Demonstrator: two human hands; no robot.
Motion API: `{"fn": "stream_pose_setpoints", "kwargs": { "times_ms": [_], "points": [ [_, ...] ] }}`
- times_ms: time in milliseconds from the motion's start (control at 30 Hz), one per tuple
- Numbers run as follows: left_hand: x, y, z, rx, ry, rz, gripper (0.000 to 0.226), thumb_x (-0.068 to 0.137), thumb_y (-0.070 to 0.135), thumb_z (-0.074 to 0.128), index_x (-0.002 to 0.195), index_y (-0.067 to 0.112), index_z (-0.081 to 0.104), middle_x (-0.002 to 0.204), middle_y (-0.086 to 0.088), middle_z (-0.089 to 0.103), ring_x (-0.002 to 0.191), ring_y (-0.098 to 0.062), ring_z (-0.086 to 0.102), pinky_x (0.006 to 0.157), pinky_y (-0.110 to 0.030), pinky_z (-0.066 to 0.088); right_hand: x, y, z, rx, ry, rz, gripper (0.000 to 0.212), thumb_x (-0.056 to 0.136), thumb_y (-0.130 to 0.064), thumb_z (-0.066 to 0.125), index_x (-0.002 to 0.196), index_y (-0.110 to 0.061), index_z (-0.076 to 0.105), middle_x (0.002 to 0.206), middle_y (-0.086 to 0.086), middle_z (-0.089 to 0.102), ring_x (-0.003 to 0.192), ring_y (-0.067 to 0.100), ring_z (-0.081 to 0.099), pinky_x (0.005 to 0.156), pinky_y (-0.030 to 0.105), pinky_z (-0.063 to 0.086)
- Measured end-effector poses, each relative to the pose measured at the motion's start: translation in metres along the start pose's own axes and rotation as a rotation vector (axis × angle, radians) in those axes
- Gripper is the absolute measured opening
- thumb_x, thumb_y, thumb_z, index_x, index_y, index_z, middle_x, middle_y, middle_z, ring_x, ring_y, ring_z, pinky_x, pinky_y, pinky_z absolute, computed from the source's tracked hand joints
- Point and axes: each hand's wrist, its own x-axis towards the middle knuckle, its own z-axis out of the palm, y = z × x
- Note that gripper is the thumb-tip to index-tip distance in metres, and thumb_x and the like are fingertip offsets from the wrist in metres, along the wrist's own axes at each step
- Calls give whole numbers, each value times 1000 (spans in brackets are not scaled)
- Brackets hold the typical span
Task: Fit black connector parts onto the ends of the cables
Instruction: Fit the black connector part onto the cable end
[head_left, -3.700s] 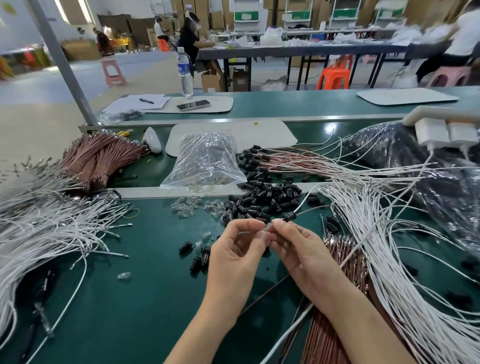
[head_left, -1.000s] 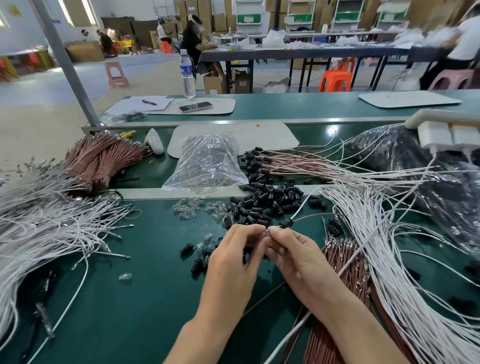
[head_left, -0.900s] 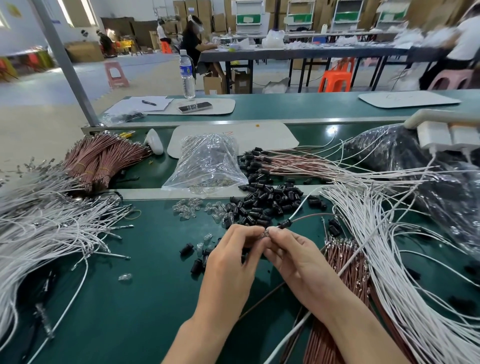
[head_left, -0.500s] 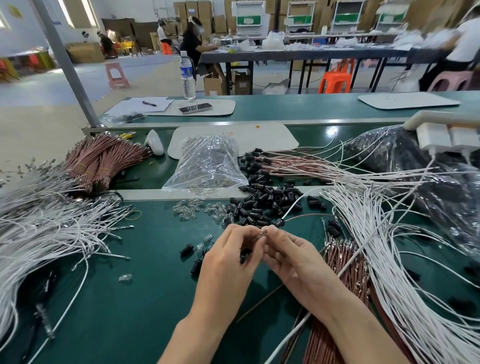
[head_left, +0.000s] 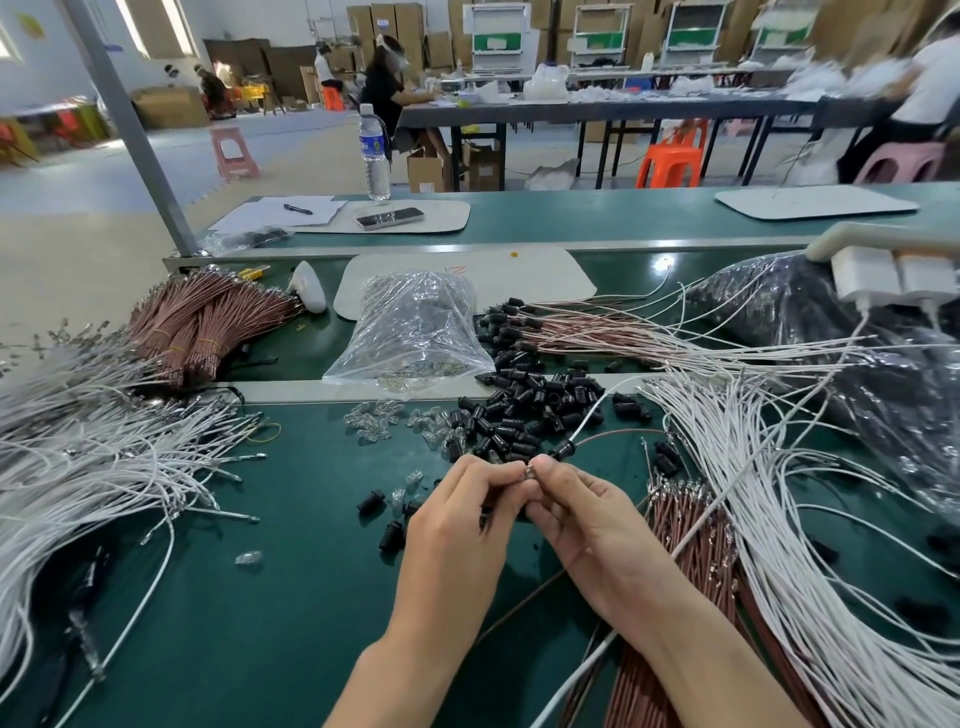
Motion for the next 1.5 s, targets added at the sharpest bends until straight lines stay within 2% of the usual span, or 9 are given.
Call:
{"fn": "stream_pose_setpoints", "kwargs": {
  "times_ms": [133,267,367,533,800,1067,1200,1333,1500],
  "points": [
    [1,2,-1,56,-26,27,14,98,34,65,103,22,68,97,18,63,89,1,63,74,-19,52,1,0,1,-19,-12,1,29,76,-20,76,95,2,73,88,13,71,76,14,69,72,20,60],
    [2,2,-4,69,-27,40,13,97,32,63,104,23,68,97,19,62,89,3,63,74,-15,51,1,-1,0,-25,-29,-23,43,75,-28,79,107,-1,69,94,14,72,81,17,70,77,24,61],
    [4,2,-5,82,-10,29,16,95,34,62,102,21,68,94,19,62,87,3,61,75,-13,49,2,-5,-2,16,1,-56,45,84,-34,69,117,-2,69,101,16,73,85,22,72,79,30,61],
    [3,3,-5,74,-24,13,20,96,37,60,101,20,68,92,17,62,87,2,61,74,-14,49,3,-8,-5,34,61,-59,28,86,-26,67,102,-5,79,90,13,72,75,18,72,61,24,60],
    [2,1,-3,2,0,-32,9,94,37,62,102,32,64,91,21,64,88,5,62,77,-5,43,0,-4,-2,-50,-56,-37,35,79,-30,75,107,-10,79,90,10,75,82,16,73,72,24,60],
    [0,-6,0,-24,46,-67,13,86,16,76,94,24,70,89,21,70,87,9,65,77,-2,42,-3,-2,1,-39,-58,-12,26,84,-24,71,103,-9,80,88,11,75,78,16,73,70,24,60],
    [4,-6,-3,-59,19,-86,13,91,27,68,102,32,66,93,20,68,87,-1,68,75,-10,48,-4,-4,3,-30,-27,-39,23,80,-19,74,102,-16,80,92,12,72,82,19,72,68,28,60],
    [4,-2,-5,-6,-42,-102,16,95,39,61,111,36,61,98,22,63,94,-3,64,79,-11,47,-3,-7,3,-10,89,-113,13,74,-13,76,87,-16,80,91,12,71,82,21,73,68,27,60],
    [0,-1,-4,127,-143,-234,48,94,75,34,125,43,53,103,30,59,109,7,48,86,-11,40,-5,0,6,-192,110,-222,14,68,-21,82,81,-18,78,95,13,77,89,25,76,71,26,60]
  ]
}}
